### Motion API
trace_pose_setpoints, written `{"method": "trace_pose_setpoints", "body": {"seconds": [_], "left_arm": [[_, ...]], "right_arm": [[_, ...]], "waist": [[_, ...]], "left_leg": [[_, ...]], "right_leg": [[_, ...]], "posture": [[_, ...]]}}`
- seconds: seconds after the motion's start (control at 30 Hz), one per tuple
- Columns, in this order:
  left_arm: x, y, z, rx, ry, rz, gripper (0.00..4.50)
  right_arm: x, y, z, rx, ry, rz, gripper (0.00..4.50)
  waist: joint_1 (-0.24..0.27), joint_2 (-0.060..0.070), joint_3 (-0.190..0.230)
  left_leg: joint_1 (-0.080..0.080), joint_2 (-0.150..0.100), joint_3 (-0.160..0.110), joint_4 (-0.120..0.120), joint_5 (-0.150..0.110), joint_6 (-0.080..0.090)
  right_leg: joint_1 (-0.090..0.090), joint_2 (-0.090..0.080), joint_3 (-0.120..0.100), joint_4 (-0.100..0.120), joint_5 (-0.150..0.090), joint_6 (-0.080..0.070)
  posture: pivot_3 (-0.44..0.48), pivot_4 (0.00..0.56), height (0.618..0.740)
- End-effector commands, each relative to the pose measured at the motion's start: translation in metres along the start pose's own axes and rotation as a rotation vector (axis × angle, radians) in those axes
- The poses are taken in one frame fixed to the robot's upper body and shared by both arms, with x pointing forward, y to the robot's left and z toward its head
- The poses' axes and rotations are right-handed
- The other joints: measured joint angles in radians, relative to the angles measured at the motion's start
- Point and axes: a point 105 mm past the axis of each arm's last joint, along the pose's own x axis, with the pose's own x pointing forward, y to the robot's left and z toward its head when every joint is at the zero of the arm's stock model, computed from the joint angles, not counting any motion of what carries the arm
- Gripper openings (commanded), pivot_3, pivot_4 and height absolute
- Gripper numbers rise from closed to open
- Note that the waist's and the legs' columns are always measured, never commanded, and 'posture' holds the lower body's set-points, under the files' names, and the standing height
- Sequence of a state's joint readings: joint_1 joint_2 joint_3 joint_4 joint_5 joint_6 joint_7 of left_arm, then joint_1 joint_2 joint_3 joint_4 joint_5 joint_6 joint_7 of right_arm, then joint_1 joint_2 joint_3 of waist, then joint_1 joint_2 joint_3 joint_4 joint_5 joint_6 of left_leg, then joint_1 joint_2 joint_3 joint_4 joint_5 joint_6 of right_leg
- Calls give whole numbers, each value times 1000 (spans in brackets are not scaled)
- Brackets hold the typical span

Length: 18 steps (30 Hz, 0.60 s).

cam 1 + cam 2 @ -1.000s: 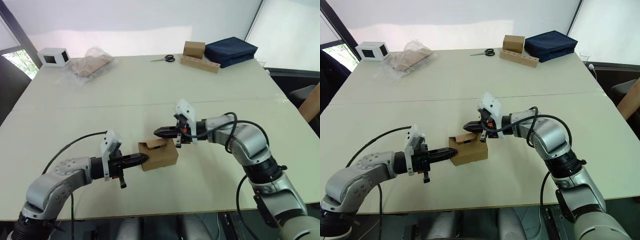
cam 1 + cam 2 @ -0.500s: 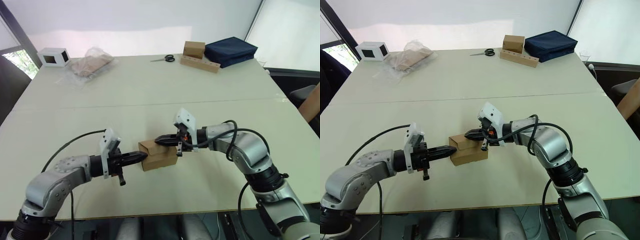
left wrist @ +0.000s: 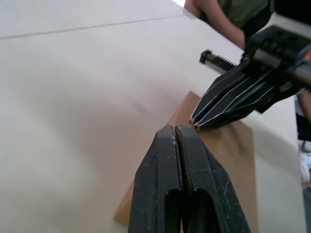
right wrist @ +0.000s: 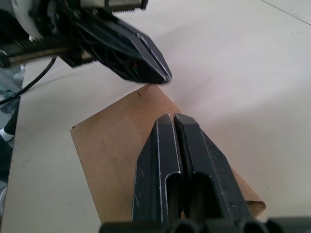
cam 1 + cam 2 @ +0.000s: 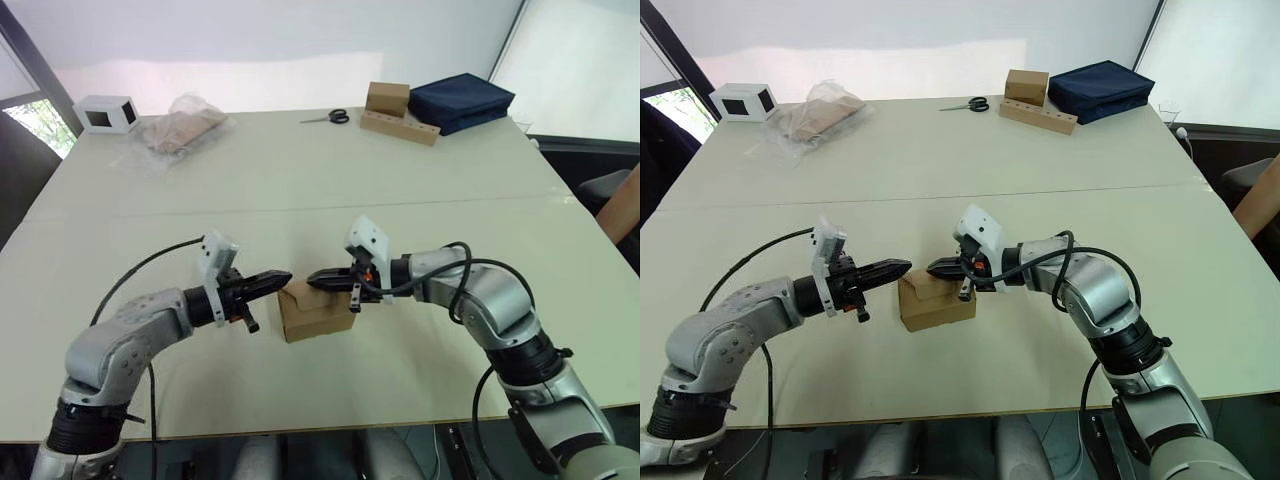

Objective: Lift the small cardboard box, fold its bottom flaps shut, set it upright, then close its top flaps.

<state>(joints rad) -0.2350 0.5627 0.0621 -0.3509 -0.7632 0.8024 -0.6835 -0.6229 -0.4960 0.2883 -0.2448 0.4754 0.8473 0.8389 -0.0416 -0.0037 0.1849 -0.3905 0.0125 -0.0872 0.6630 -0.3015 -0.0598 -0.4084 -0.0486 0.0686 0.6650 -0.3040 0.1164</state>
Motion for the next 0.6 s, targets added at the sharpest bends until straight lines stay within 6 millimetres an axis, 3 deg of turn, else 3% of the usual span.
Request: {"method": "trace_pose_setpoints", "body": {"seconds": [0.03,0.37,0.4,0.43,0.53,0.6], "left_arm": [[1,-1,-1,39,3,1,23],[6,-3,-1,41,2,-17,23],[7,-3,-1,39,1,-19,0],[7,-3,-1,38,0,-20,0],[8,-4,-1,35,-2,-22,0],[8,-3,-1,34,-3,-23,0]], "right_arm": [[-4,5,11,-38,-39,-2,0],[-25,2,25,-87,-101,-38,0],[-28,2,25,-95,-100,-41,574],[-30,2,25,-102,-94,-39,737],[-34,5,22,-135,-64,-30,1970],[-35,10,20,-153,-47,-8,2195]], "waist": [[0,0,0],[4,0,0],[4,0,0],[5,0,0],[5,0,0],[5,0,0]], "left_leg": [[0,0,0,0,0,0],[0,0,0,0,0,0],[0,0,0,0,0,0],[0,0,0,0,0,0],[0,0,0,0,0,0],[0,0,0,0,0,0]], "right_leg": [[0,0,0,0,0,0],[0,0,0,0,0,0],[0,0,0,0,0,0],[0,0,0,0,0,0],[0,0,0,0,0,0],[0,0,0,0,0,0]], "posture": [[0,150,740],[0,150,740],[0,150,740],[0,150,740],[0,150,740],[0,150,740]]}}
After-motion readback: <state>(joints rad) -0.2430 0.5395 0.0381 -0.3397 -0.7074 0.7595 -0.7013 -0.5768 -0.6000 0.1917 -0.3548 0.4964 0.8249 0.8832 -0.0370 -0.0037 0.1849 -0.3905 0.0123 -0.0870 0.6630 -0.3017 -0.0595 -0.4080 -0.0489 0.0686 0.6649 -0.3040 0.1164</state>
